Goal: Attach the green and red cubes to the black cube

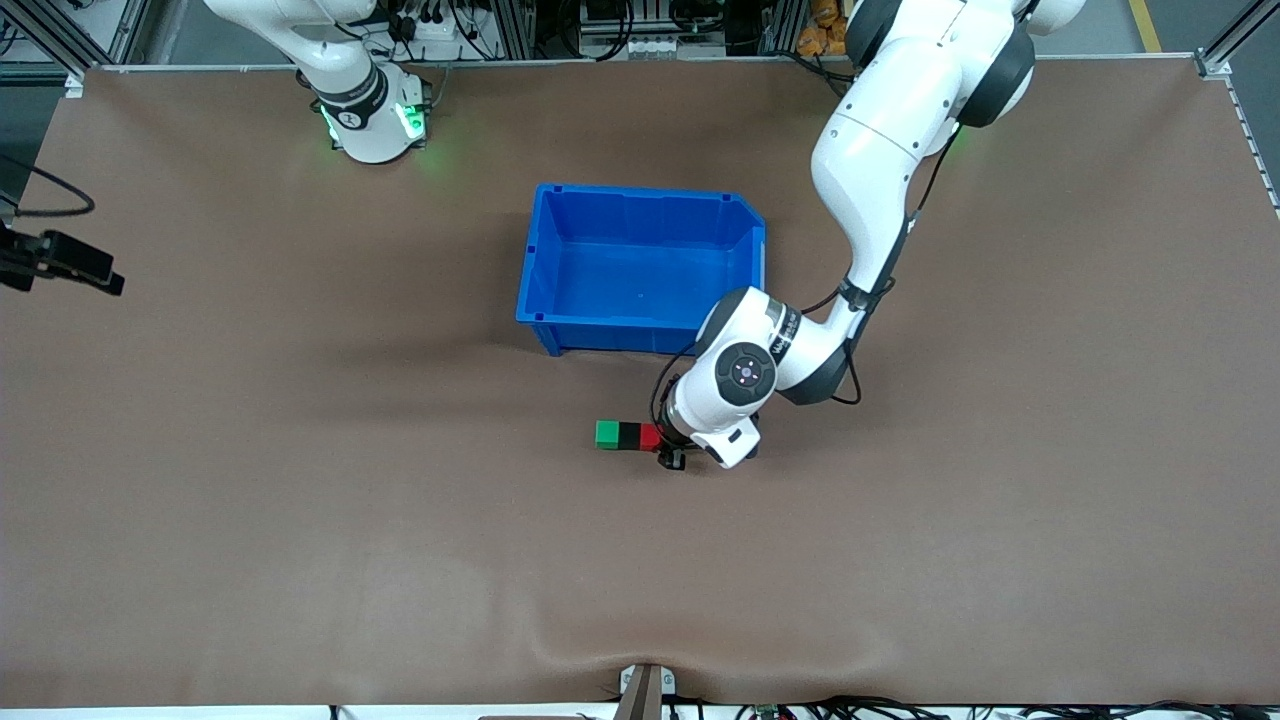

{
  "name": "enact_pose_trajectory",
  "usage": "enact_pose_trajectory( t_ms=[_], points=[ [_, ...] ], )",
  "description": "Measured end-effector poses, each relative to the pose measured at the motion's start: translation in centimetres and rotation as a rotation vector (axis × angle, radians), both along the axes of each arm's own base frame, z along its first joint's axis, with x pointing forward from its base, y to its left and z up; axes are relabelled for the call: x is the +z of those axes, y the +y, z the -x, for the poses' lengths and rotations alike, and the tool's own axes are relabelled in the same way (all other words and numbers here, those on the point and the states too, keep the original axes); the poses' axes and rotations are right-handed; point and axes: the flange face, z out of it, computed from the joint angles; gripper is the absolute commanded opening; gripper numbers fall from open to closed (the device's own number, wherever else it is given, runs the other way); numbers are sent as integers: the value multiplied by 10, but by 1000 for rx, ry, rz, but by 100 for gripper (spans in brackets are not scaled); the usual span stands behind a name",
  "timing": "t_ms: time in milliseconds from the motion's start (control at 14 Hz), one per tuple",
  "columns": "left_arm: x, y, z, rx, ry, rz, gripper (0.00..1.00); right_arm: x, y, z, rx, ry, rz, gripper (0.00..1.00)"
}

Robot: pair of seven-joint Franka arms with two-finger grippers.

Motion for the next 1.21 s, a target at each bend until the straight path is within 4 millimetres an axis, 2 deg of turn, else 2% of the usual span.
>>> enact_pose_trajectory(
  t_ms=[71,357,500,643,786,929,1071,1214],
  points=[
    [0,3,-2,-3,-2,0,100,4,3,2,4,-5,-1,100],
    [4,2,-3,-35,-17,7,100,16,16,11,5,-11,-49,100],
    [21,3,-9,-47,-48,16,100,23,15,21,-10,2,-91,100],
    [62,6,-18,-90,-121,11,100,27,3,26,-28,2,-97,100],
    [113,18,-23,-156,-158,-25,100,26,-4,27,-34,5,-98,100],
    [170,33,-21,-292,-181,-44,100,23,-3,26,-33,7,-96,100],
    [220,55,-20,-407,-202,-55,100,23,-2,26,-27,6,-85,100],
    [260,85,-22,-534,-225,-63,100,22,4,25,-15,6,-78,100]
  ],
)
